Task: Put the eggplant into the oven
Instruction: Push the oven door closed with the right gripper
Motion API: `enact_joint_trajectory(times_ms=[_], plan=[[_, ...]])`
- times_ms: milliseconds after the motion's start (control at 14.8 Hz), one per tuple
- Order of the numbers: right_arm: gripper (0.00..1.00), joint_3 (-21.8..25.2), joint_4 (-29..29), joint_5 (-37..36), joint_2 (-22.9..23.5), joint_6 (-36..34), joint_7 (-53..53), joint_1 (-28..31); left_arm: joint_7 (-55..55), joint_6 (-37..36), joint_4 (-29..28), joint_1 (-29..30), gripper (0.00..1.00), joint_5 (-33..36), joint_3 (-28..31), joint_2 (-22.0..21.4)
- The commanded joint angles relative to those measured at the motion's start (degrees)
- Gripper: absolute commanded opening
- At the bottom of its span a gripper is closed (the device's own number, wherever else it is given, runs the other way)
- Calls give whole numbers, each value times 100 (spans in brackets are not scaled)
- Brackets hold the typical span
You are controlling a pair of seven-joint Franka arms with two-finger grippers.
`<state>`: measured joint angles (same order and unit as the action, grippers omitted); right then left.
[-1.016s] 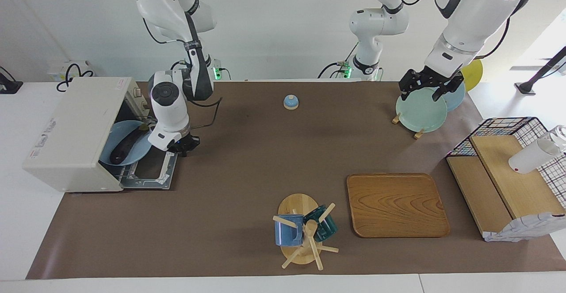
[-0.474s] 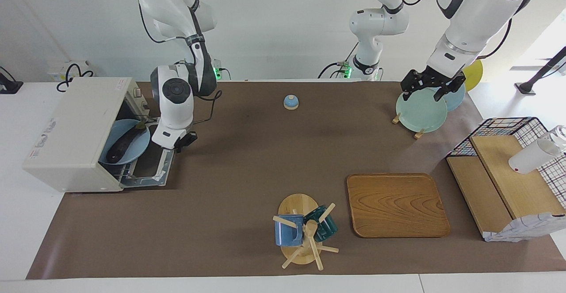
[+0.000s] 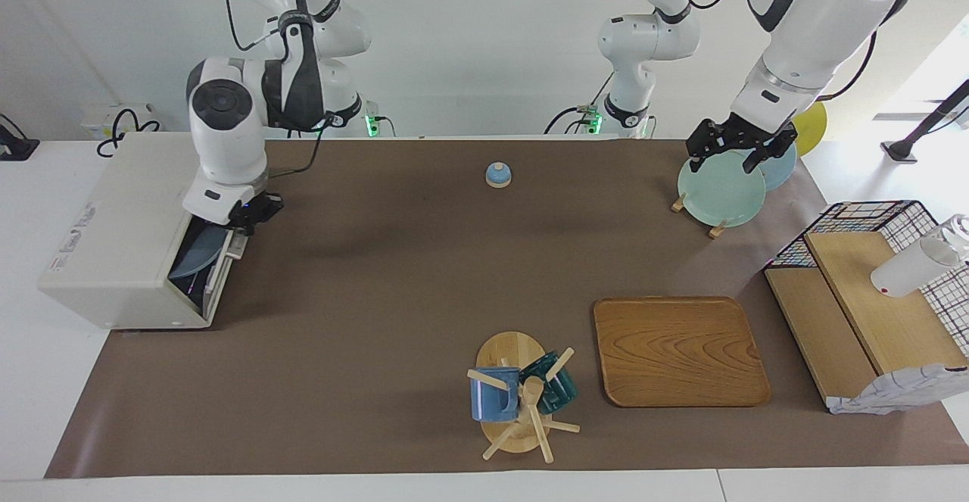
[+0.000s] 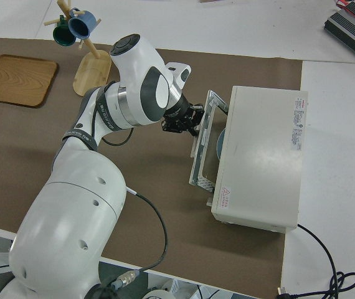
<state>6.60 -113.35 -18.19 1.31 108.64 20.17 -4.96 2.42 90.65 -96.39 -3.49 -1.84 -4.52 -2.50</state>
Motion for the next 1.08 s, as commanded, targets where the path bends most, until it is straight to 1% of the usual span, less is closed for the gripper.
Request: enact_joint_trajectory(times_ms=[0, 135, 203, 339, 406, 474, 542, 610, 677, 745, 880, 1016], plan=[[0, 69, 41, -176, 151, 97, 277, 267, -31, -47, 32, 68, 100, 87, -58, -40], [0, 52, 67, -115, -51, -166, 286, 250, -31, -47, 32, 68, 100, 87, -58, -40], [0, 52, 206, 85, -95, -394, 286, 241, -22, -47, 32, 68, 100, 87, -58, -40], [0, 34, 732, 726, -44, -913, 225, 198, -22, -47, 32, 68, 100, 87, -58, -40], [23, 26, 1022, 981, -26, -1115, 251, 215, -31, -47, 24, 68, 100, 87, -58, -40], [58, 25, 1277, 1297, -34, -1317, 242, 224, -31, -47, 32, 68, 100, 87, -58, -40], [97, 34, 1471, 1544, -52, -1424, 233, 232, -22, -47, 32, 68, 100, 87, -58, -40], [100, 26, 1656, 1642, -61, -1573, 225, 224, -31, -47, 24, 68, 100, 87, -58, -40], [100, 17, 1902, 1617, -35, -1731, 190, 189, -31, -47, 23, 68, 100, 87, -58, -40], [100, 8, 2026, 1591, -26, -1889, 128, 171, -31, -47, 32, 68, 100, 87, -58, -40], [100, 17, 2019, 1599, -43, -1987, -196, 180, -31, -47, 32, 68, 100, 87, -58, -40], [100, 17, 1983, 1599, -61, -2049, -259, 206, -31, -47, 32, 68, 100, 87, -58, -40]])
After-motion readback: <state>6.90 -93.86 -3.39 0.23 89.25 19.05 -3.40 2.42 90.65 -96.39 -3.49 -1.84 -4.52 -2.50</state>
